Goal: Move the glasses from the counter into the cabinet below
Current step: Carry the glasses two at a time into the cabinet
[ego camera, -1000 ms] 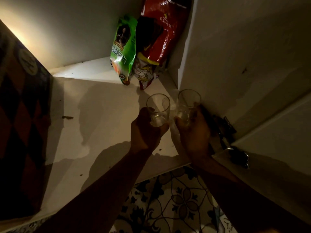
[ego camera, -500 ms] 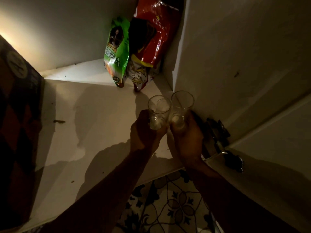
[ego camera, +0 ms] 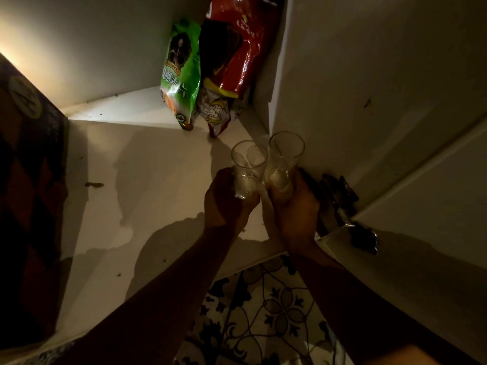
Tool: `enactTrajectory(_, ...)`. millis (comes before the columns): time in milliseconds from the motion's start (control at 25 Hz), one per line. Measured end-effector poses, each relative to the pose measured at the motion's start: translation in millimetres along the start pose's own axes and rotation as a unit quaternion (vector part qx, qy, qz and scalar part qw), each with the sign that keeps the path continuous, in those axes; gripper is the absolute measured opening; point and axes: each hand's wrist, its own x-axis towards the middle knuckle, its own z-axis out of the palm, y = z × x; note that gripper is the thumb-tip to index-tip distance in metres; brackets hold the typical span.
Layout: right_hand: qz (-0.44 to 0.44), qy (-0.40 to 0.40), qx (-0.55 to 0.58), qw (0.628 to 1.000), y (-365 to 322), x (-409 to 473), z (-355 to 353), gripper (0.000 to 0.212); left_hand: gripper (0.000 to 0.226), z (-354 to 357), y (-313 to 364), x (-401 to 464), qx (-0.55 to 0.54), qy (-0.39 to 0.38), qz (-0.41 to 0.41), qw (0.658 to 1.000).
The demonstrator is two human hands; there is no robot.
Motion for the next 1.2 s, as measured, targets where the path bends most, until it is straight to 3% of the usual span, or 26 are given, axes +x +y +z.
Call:
enactTrajectory(160, -0.002, -0.007, -0.021, 1.0, 6, -28, -14, 0.062, 0.078, -10, -1, -29, 0.017, 0.001, -0.06, 0.998)
enactTrajectory(280, -0.001, -0.016, -0.066, 0.998, 3, -80, -33, 0.055, 0.071, -31, 6, -76, 0.075, -0.011, -0.062, 0.995)
enactTrajectory(360, -0.031, -0.047, -0.1, 0.993, 5, -124, -51, 0.043, 0.061, -51, 14, -119, 0.113, -0.034, -0.074, 0.99)
enactTrajectory(480, 0.005, -0.144, -0.166, 0.976, 0, -187, -88, 0.054, 0.057, -86, 33, -184, 0.189, -0.094, -0.088, 0.974)
enactTrajectory(640, 0.006, -0.244, -0.253, 0.936, -25, -258, -139, 0.058, 0.056, -140, 74, -249, 0.289, -0.171, -0.174, 0.926)
enactTrajectory(800, -0.061, -0.302, -0.251, 0.918, -64, -312, -199, 0.058, 0.05, -204, 138, -300, 0.25, -0.18, -0.166, 0.937)
enactTrajectory(1000, -0.045, -0.315, -0.272, 0.908, -124, -343, -256, 0.053, 0.044, -268, 214, -344, 0.234, -0.195, -0.216, 0.928)
enactTrajectory(1200, -0.013, -0.334, -0.238, 0.912, -250, -362, -320, 0.044, 0.034, -334, 334, -356, 0.235, -0.212, -0.242, 0.917)
